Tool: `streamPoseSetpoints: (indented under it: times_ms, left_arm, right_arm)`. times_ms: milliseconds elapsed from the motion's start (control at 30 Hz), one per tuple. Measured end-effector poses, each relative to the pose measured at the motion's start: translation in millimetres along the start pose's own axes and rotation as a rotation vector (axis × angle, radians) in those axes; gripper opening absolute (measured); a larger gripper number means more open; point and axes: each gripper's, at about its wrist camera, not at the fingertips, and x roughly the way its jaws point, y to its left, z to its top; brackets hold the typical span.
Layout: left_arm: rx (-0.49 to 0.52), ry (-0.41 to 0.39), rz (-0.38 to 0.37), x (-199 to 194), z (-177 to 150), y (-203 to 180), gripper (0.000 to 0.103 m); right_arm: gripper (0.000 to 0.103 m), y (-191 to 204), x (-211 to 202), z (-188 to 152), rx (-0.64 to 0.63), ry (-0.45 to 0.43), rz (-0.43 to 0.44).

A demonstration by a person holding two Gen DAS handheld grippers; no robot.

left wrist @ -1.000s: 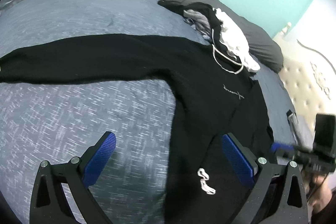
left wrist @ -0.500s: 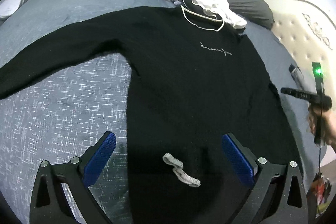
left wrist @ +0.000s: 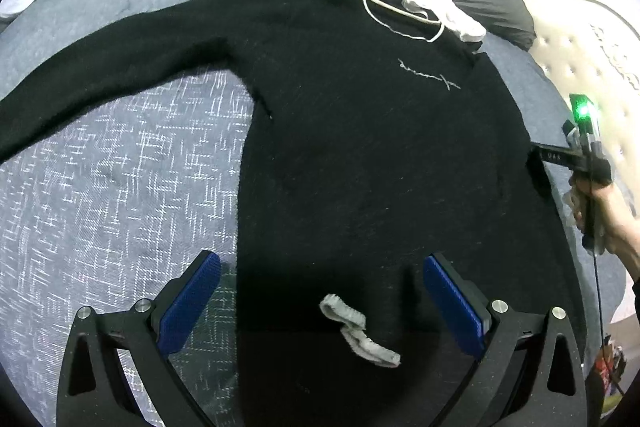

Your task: Fold clothes

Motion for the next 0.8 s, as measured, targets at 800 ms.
streamPoseSetpoints:
  times_ms: [800]
  left_arm:
    - [0.009, 0.044, 0.005, 8, -2, 4, 0.103]
  right_arm:
    - [0.034, -40, -16, -12, 0.103, -0.106, 0.079]
